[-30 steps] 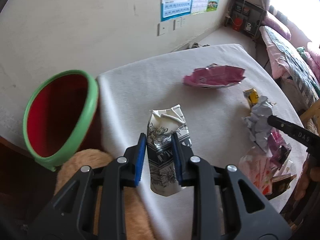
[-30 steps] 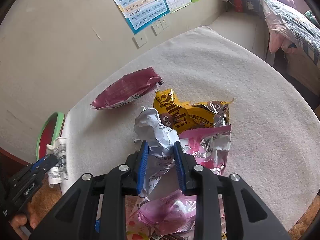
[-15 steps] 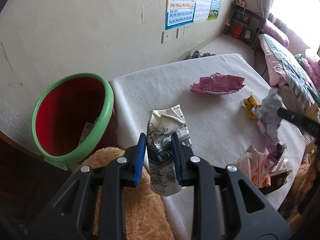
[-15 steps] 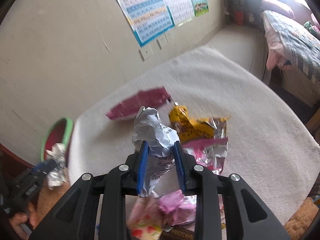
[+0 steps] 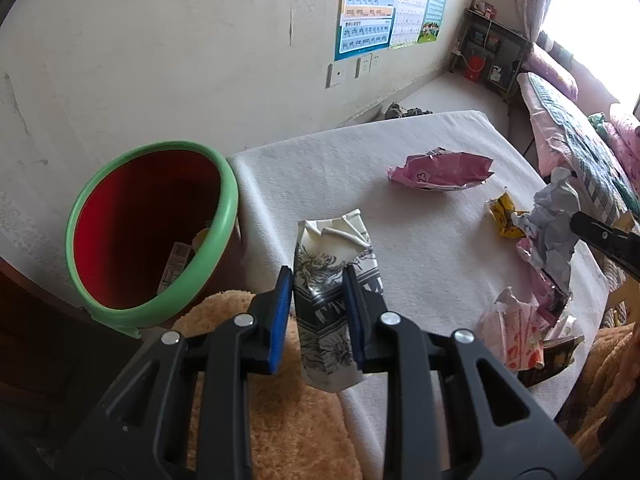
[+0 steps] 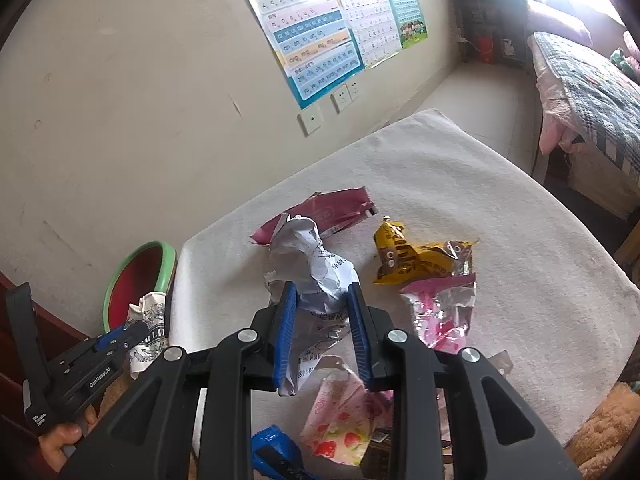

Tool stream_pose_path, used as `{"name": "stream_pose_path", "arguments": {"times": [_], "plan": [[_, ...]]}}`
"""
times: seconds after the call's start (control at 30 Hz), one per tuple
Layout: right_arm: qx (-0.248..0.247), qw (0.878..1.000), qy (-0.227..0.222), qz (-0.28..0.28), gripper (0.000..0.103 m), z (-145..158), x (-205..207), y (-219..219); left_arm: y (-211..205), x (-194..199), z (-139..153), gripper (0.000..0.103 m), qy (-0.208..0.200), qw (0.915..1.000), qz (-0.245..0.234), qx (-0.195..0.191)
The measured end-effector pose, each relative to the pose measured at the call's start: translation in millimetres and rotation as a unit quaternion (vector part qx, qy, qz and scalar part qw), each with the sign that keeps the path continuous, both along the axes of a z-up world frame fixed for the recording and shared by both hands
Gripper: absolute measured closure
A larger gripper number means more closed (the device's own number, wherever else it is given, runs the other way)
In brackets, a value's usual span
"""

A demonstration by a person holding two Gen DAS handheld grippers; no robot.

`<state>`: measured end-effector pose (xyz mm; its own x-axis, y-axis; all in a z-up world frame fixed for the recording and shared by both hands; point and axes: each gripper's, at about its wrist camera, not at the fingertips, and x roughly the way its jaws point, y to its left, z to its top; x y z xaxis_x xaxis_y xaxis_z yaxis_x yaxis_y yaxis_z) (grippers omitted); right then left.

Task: Collect trash
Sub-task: 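Carry the paper carton and silver foil over the red bin and open both grippers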

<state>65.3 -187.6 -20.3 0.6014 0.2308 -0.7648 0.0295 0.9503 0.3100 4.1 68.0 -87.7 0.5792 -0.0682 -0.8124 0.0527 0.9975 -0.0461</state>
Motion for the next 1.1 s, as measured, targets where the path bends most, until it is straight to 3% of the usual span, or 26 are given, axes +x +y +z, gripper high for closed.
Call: {"name": "stream_pose_path", "arguments": {"times": [0.5, 1.1], "plan": [[0.002, 1.000, -0.010, 0.028, 0.077, 6, 2, 21, 6, 0, 9, 0.078, -0.011, 0.9999, 0.004, 0.007], [-0.005, 0.997, 0.004, 0.070, 0.077, 2, 11, 60, 52, 6, 17, 0.078, -0.024, 0.9986, 0.046, 0.014]]}}
